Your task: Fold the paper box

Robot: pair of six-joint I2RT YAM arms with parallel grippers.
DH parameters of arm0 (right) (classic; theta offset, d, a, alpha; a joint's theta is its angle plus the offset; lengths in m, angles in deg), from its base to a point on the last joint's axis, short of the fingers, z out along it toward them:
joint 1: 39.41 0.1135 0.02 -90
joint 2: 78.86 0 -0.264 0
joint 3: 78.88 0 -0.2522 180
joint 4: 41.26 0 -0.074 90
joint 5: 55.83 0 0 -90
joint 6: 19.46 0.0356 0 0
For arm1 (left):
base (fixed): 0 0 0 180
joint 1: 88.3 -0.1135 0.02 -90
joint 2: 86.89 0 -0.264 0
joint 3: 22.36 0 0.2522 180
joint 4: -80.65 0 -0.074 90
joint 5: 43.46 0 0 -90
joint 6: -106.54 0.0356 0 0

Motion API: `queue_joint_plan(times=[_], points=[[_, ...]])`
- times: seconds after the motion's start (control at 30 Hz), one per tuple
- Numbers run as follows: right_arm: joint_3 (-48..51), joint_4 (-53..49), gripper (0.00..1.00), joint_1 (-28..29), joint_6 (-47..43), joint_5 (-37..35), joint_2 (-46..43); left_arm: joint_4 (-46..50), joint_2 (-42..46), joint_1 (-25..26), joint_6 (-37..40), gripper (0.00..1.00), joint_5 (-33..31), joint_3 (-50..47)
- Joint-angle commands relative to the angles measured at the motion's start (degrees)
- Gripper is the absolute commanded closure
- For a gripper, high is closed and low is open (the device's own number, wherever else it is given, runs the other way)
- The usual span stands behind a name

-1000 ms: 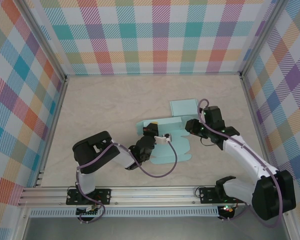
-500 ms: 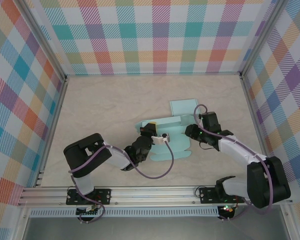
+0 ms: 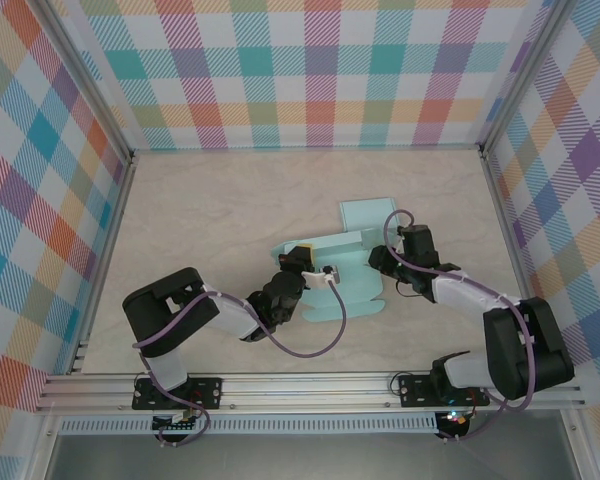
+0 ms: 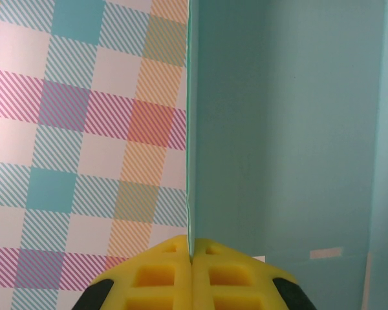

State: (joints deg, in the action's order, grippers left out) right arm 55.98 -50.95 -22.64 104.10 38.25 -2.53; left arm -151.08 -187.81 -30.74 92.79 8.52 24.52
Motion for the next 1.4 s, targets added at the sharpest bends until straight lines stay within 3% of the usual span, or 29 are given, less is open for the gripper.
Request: queue_joint_plan(times=[0.0,0.3,0.73,0.9,1.0,1.37], points=[[1.42,5.14,0.56,-0.47,-1.13,0.87,0.94,-0.51,2.17,-0.45,-2.09,1.0,0.82,-0.25],[2.42,11.2,0.57,-0.81,-1.22,3.67,3.38,0.06,1.9,-0.61,-2.6,1.0,1.37,0.36],[1.95,16.26,0.72,-0.84,3.68,11.72,4.06,1.73,-2.09,-0.51,-2.31,1.0,0.4,2.87],[0.79,18.37,0.72,-0.69,8.12,15.06,4.95,2.66,-3.73,-0.43,-2.52,1.0,0.47,4.68],[0.67,19.93,0.67,-0.38,10.64,16.22,5.48,1.96,-4.67,-0.26,-2.66,1.0,0.72,5.41],[-0.4,18.44,0.65,2.54,15.13,12.54,8.24,2.35,-7.1,-0.17,-2.42,1.0,0.58,8.83]])
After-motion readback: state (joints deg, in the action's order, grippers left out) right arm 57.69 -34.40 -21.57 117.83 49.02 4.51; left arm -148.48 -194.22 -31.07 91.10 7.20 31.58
